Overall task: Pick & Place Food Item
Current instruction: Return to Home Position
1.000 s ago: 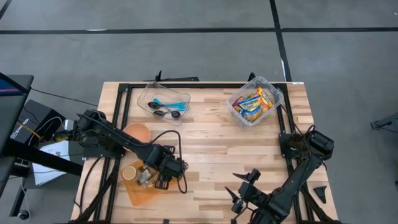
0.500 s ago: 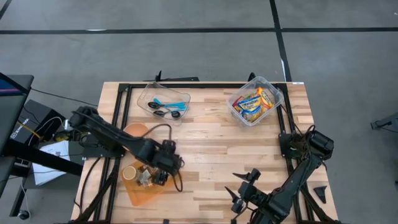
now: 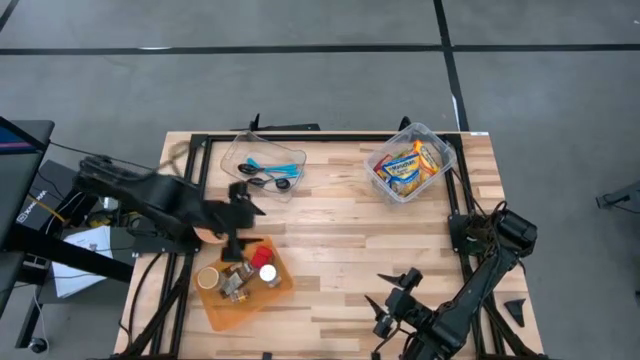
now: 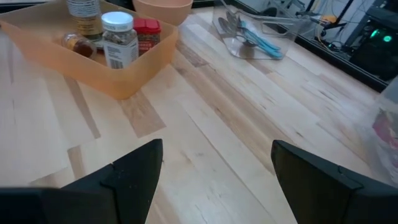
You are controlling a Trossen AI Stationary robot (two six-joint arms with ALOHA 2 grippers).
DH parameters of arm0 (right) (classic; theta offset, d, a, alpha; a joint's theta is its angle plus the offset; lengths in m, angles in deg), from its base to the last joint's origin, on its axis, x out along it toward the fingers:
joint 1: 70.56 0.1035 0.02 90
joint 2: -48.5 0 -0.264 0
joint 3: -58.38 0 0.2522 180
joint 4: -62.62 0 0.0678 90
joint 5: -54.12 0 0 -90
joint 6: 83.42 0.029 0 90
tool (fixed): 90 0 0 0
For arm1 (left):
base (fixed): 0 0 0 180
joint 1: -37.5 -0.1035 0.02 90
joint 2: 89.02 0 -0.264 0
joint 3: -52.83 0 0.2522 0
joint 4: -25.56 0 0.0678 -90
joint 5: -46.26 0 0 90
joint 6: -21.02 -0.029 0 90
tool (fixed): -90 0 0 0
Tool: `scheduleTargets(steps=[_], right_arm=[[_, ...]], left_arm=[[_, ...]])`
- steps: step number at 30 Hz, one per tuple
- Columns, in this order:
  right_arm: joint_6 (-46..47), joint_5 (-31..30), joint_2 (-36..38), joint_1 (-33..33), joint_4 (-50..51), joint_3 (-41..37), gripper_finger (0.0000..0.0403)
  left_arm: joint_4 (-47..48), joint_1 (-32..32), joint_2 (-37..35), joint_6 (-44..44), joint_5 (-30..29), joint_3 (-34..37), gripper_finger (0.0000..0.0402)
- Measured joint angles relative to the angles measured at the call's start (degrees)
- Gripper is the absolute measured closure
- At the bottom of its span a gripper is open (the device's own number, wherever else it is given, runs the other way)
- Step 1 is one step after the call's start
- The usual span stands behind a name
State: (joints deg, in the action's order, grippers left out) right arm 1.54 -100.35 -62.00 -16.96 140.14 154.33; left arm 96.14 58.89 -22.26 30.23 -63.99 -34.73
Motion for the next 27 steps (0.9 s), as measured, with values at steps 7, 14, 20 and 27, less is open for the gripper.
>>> scheduleTargets(steps=[7,14,20,27], right_arm=[[1.19,-0.11,0.00,0.14,0.94,0.00,0.0106],[1.19,-0.26,0.00,0.16,0.96,0.00,0.0106],[1.13,-1.71,0.02,0.18,1.35,0.00,0.0106],[1.93,-1.84,0.04,0.18,2.43,0.00,0.0106]], left_arm=[[-5.44,0.11,-10.88,0.10,-0.77,5.53,0.0224],[-28.60,-0.33,-16.26,-9.13,-1.22,22.26,0.0386],[-64.81,-7.33,-15.83,-20.27,9.24,37.75,0.0399],[-81.26,-25.25,-10.02,-17.07,29.52,44.78,0.0401]])
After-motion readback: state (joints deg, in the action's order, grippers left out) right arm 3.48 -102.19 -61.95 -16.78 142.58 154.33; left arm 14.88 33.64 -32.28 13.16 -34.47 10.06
